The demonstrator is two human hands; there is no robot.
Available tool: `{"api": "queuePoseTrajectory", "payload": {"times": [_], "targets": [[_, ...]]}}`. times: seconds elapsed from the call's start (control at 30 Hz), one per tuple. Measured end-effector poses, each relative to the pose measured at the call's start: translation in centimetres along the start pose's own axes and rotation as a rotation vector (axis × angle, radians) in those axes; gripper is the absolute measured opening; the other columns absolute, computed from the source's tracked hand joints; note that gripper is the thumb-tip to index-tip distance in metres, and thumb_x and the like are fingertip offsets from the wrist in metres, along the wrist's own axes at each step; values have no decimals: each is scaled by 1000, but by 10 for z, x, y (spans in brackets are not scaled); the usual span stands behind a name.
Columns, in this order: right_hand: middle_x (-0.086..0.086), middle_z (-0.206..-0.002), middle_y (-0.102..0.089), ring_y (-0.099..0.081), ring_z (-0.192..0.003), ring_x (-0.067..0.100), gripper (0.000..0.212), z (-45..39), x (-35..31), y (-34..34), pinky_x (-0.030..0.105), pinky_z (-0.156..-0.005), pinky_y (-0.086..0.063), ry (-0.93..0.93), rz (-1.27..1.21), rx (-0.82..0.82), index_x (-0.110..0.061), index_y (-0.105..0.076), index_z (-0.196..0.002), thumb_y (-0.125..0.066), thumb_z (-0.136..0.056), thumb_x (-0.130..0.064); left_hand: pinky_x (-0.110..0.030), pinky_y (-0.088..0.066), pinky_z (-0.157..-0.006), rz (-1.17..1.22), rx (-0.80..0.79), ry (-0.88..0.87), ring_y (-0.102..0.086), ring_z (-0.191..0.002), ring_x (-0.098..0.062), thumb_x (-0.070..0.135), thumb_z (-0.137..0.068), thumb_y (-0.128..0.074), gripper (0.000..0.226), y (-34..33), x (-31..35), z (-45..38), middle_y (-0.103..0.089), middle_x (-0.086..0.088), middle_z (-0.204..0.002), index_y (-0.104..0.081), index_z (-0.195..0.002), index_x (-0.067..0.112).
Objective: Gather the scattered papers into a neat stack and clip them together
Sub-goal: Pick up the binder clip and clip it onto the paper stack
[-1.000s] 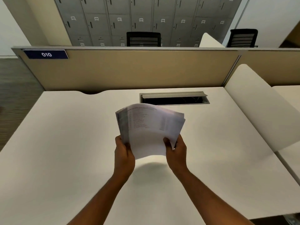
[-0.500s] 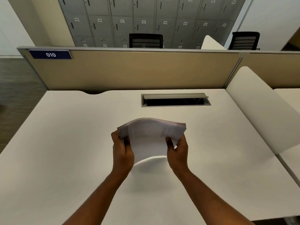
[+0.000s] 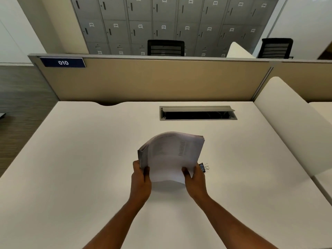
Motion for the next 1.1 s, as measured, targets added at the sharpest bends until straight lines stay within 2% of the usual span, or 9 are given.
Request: {"api": "queuePoseTrajectory", "payload": {"times": [0.17,0.3,0.4,0.5,0.6,0.77,0.9,1.0,1.1], "targets": [[-11,-126,-58,-60,-120,20,56,-9,-12,4,28,-95,-50,-14,56,-41,-27,-47,-128,-80,-86,-14,-21,-42,-49,-119,17,-103,-58,-64,-11,5,-98,-42,27,23,13,-23,-59,6,-74,-38,-98,31],[-2,-146,-42,-46,-133,21,91,-14,-57,19,33,-111,-40,388,277,255,-12,-36,-147,-88,-72,-18,-26,-38,-47,-405,-95,-214,-55,-58,-11,3,-87,-39,35,53,35,-48,-56,6,-66,-36,-97,36],[-3,-141,-56,-49,-135,16,76,-33,-97,24,37,-118,-33,600,403,187,-15,-49,-141,-84,-74,-17,-23,-30,-48,-685,-145,-352,-51,-57,-16,-9,-77,-39,46,62,57,-62,-46,10,-60,-36,-94,34],[-16,-106,-72,-65,-99,-2,32,-56,-118,29,33,-96,-48,392,388,-247,-29,-69,-110,-80,-83,-15,-25,-30,-60,-838,-130,-536,-50,-61,-19,-10,-75,-51,48,56,71,-59,-45,14,-59,-41,-97,31],[-6,-83,-72,-66,-78,12,13,-67,-108,33,29,-70,-47,279,286,-342,-20,-72,-85,-73,-89,-8,-38,-43,-94,-669,67,-564,-62,-86,-18,12,-87,-66,32,64,55,-53,-64,13,-87,-50,-110,27],[-11,-81,-72,-63,-72,2,7,-58,-74,38,11,-60,-44,198,120,-251,-21,-71,-82,-70,-89,-18,-38,-35,-112,98,321,13,-40,-136,-8,38,-71,-84,90,82,4,-37,-38,13,-148,-32,-144,26],[-4,-86,-74,-66,-77,8,2,-51,-61,30,17,-64,-49,132,-8,-167,-22,-72,-84,-71,-84,-20,-28,-50,-90,338,69,72,-63,-113,-10,27,-88,-73,38,77,-9,-38,-67,11,-122,-59,-122,33],[-3,-87,-72,-66,-82,16,13,-42,-57,18,31,-69,-52,139,-5,55,-26,-68,-91,-74,-92,-15,-22,-49,-88,232,203,-11,-63,-103,-5,22,-98,-59,20,63,3,-38,-68,15,-108,-60,-117,28],[-18,-84,-67,-60,-77,-3,25,-18,-53,-8,15,-67,-47,221,-10,197,-35,-58,-89,-70,-94,-14,-6,-42,-75,178,334,-70,-60,-90,5,25,-99,-48,12,35,17,-20,-62,26,-96,-49,-110,30]]}}
Point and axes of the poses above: each hand's wrist, its own z-axis away from the middle knuckle, its own y-axis out of the back of the hand, x = y × z, the point moved 1 cm from there along -z, towards the middle knuckle
